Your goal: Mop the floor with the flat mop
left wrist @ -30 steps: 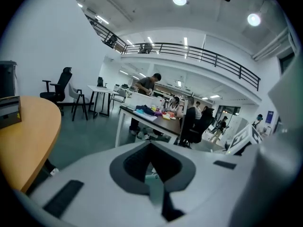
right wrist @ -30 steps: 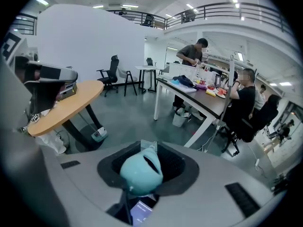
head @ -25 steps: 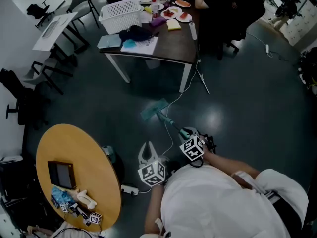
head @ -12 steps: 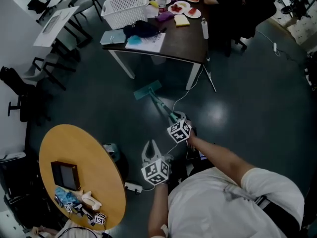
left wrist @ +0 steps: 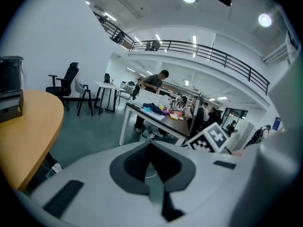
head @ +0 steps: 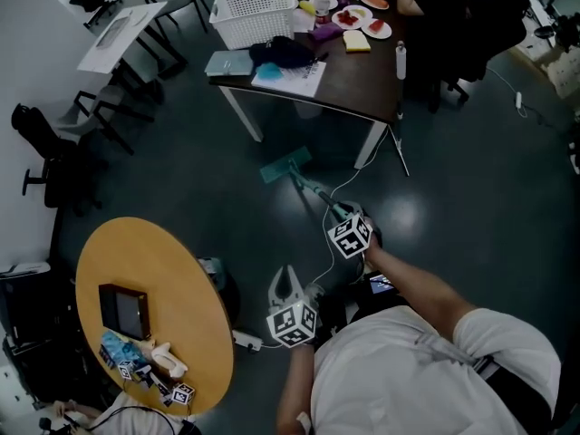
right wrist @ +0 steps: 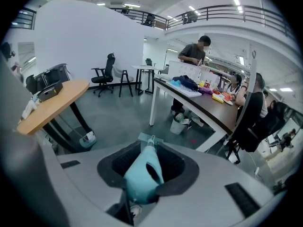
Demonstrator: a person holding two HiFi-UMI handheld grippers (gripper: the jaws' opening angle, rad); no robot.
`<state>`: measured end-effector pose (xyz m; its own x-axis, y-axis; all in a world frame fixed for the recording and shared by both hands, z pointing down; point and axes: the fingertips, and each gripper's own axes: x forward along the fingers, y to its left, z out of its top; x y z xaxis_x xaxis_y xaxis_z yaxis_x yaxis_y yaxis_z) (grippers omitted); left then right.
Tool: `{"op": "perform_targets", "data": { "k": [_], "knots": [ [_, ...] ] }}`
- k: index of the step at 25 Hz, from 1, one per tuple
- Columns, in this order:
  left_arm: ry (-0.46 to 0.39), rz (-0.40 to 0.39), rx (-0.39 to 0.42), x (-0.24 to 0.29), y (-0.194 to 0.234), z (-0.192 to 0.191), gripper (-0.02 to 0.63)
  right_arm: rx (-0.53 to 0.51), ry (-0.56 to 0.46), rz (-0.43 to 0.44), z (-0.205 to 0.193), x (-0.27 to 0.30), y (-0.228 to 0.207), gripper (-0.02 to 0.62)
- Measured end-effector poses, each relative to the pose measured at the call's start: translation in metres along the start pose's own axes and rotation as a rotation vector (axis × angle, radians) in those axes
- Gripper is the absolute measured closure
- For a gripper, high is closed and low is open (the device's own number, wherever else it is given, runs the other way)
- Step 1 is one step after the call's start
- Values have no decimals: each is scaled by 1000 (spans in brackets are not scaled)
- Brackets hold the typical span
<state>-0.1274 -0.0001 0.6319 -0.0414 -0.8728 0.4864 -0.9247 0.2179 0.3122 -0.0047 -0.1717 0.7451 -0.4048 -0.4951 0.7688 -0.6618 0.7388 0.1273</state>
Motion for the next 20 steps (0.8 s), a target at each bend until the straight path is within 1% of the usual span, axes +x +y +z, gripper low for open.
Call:
{"op": "perform_targets", "data": {
  "k": [6,8,10,12,15,18,20],
  "knots": [
    [-5,-47,23,-16,-10,1,601,11,64,34,-64,-105,20,482],
    [-8,-56,22,-23,-11,2,601,21,87,41,-82,-131,27,482],
    [-14,-64,18,-26,-13,5,601,21,102,43,-92,-148,30,482],
    [-19,-69,22,-27,-15,6,601,7,101,43,-96,-156,32,482],
    [-18,-70,23,-26,-17,4,601,4,70,37,-100,-150,34,482],
    [-15,-69,25,-29,-18,0,601,10,54,25,-106,-130,35,482],
    [-11,-66,26,-31,-17,-1,601,-7,31,16,-97,-107,36,482]
  ]
}}
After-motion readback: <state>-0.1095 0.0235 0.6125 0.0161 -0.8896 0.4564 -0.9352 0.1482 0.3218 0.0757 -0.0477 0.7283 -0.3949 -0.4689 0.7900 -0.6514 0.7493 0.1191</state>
